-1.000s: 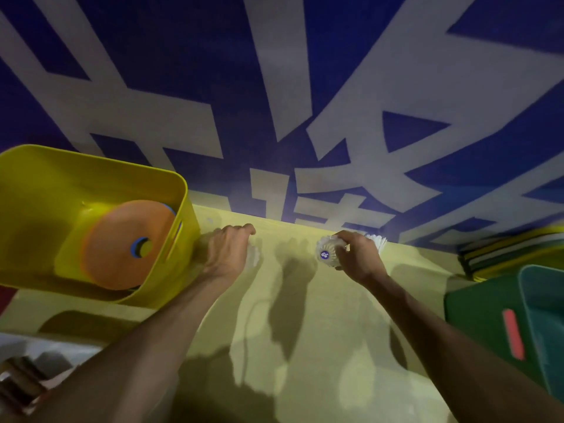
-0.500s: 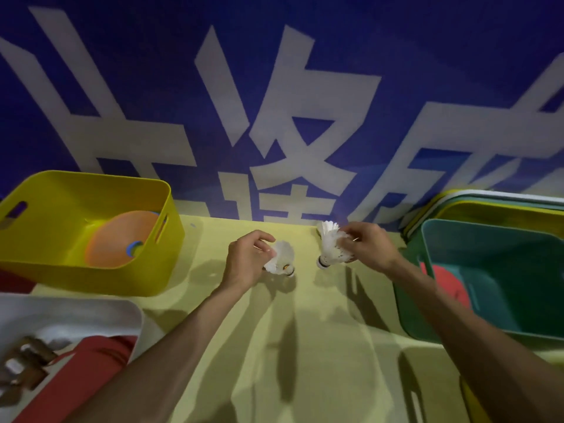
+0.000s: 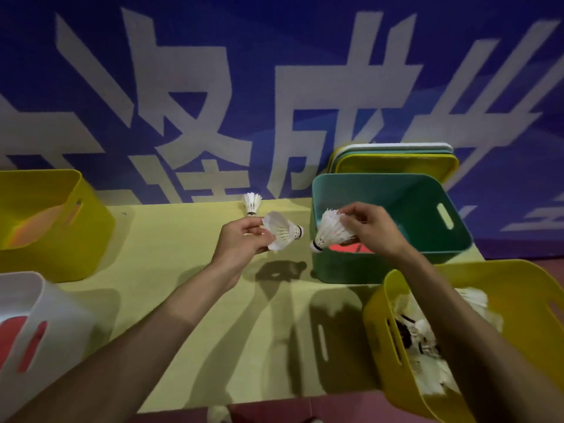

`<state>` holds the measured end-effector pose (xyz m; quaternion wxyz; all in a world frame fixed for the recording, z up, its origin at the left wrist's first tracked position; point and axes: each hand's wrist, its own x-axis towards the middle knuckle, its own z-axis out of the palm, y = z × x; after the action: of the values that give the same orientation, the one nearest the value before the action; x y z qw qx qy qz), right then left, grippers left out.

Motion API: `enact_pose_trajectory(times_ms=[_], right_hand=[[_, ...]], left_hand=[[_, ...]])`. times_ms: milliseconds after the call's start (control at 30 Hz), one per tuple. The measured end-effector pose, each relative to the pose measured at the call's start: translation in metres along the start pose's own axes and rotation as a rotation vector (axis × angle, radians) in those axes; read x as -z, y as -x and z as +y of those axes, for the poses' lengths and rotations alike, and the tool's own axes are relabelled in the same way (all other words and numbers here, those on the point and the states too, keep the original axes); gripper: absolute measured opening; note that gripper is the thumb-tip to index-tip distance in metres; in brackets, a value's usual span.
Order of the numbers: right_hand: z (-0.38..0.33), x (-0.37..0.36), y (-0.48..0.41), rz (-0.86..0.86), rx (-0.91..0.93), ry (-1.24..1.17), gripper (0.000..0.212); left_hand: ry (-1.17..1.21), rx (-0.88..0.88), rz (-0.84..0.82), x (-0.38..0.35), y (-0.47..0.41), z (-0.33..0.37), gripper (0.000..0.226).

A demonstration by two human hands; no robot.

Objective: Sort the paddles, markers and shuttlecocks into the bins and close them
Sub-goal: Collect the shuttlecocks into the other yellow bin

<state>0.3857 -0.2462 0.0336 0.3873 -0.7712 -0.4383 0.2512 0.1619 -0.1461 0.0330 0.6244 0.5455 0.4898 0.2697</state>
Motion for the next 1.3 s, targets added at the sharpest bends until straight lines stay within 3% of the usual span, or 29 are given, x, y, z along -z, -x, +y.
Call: enact_pose_trajectory(times_ms=[267,500,667,867,1300], right_hand=[[0.062,0.104,0.067,0.085,-0.105,-0.044,0.011],[0.105,0.168,0.116,-0.007,-0.142,0.397,0.021],[0.125,0.180,0.135,-0.048,-0.225,0.587,0.026],[0.111,0.171,0.127,-0.085,-0.199,0.574,0.023],[0.027,0.095,0.039,-0.129,0.042,0.332,0.021]], left_hand=[[-0.186,-0.126,-0.199,-0.111,0.044,0.006,0.029],[-0.337,-0.219,-0.441,-0.193,0.079,-0.008,0.025],[-0.428,-0.138,-0.572,-0.225,0.095,-0.022,0.018],[-0.370,-0.167,-0.523,-0.222,0.094,-0.004,0.018],[-0.186,-0.175,-0.164,-0.119,0.022,0.027,0.016]])
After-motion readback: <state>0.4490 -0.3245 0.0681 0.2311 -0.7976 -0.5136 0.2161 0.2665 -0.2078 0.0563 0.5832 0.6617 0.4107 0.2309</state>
